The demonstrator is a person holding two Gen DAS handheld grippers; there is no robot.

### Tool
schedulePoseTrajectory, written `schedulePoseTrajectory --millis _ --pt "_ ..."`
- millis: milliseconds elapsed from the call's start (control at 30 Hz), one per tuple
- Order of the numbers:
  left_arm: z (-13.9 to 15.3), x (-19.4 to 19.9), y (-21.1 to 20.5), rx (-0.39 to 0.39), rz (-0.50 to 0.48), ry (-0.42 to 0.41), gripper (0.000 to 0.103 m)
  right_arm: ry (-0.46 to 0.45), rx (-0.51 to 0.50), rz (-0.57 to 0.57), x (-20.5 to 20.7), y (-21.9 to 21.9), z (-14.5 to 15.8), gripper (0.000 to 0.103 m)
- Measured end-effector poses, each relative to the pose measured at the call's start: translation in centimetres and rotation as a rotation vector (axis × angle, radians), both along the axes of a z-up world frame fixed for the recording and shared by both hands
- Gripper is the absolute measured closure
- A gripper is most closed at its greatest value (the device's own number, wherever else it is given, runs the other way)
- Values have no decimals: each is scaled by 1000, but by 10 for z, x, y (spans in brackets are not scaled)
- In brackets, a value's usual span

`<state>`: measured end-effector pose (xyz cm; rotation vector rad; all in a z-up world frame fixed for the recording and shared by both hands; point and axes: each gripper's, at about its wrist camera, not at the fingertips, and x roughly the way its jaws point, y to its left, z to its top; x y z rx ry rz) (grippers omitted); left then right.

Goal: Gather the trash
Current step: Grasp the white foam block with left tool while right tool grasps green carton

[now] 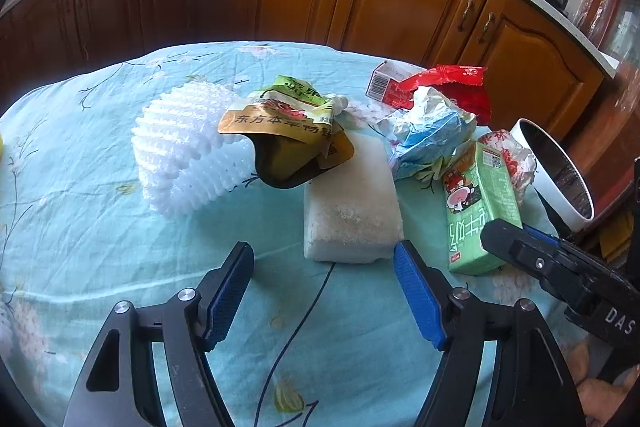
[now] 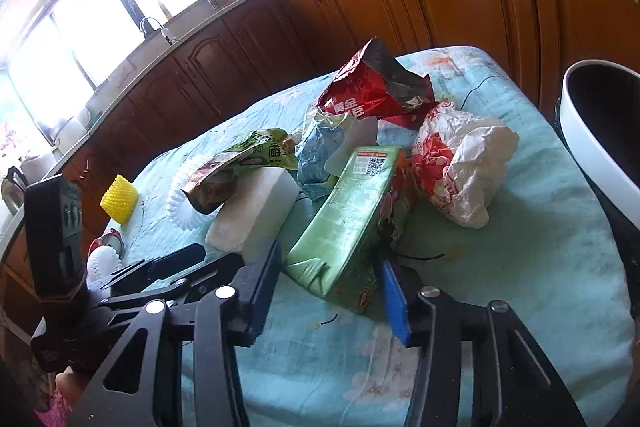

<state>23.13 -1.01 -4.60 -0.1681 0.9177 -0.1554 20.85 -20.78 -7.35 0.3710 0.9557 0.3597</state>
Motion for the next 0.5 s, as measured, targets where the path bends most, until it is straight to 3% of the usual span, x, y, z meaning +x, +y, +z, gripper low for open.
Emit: schedulePoseTrajectory --millis 100,200,233,500 --pt "-3 6 -6 -1 0 3 32 0 9 8 -6 -4 4 62" --pt "-4 8 -11 -11 -18 1 47 -2 14 4 -15 -11 8 63" --pt "-4 8 -13 -15 -25 6 48 -4 12 2 -19 -14 9 63" --pt "5 10 -23 -2 -16 -2 39 -12 36 -27 -43 -39 18 64"
